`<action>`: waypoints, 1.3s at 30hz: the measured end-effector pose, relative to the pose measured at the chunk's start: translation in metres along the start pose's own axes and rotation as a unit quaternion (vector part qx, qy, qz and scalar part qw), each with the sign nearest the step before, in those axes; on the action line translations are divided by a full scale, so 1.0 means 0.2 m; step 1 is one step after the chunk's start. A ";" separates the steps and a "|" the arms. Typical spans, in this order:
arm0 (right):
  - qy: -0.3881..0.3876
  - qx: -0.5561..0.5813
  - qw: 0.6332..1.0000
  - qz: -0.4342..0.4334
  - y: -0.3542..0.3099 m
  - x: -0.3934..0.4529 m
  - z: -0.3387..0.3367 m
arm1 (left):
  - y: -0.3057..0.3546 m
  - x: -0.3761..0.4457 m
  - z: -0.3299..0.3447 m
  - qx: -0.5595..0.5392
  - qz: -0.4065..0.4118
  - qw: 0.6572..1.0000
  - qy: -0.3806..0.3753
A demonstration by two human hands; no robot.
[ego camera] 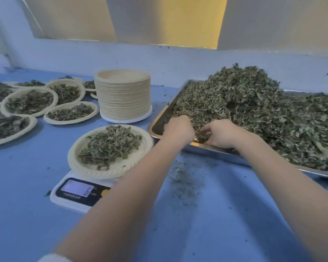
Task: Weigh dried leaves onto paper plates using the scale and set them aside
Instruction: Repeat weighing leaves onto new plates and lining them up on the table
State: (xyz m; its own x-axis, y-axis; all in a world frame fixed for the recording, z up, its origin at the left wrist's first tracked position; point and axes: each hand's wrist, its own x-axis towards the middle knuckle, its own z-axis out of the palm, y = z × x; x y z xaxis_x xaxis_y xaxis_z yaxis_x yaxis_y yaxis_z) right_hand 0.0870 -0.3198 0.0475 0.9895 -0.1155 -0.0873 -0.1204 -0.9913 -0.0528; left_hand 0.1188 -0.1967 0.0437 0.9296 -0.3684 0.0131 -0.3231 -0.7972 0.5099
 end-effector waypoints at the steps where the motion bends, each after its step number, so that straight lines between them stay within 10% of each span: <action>1: -0.004 0.023 1.000 -0.010 0.01 0.01 0.01 | 0.01 0.02 0.00 0.038 0.002 0.999 -0.012; 12: 0.029 0.070 0.993 -0.086 -0.12 0.21 0.07 | 0.01 0.16 -0.05 0.193 -0.011 0.980 -0.050; 25: 0.170 0.348 0.922 -0.025 -0.04 0.08 -0.12 | 0.06 0.14 -0.22 -0.134 0.009 0.991 0.005; 39: 0.157 0.369 0.906 -0.131 -0.60 -0.03 -0.27 | -0.25 -0.19 -0.61 -0.149 -0.006 0.984 0.093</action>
State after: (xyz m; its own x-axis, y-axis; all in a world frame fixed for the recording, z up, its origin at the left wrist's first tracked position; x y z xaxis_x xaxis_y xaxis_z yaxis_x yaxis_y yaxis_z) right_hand 0.0987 -0.2042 0.1071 0.9520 -0.0091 0.3060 0.2161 -0.6881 -0.6927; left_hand 0.1208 -0.0845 0.1217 0.9586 -0.2431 0.1482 -0.2705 -0.6157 0.7401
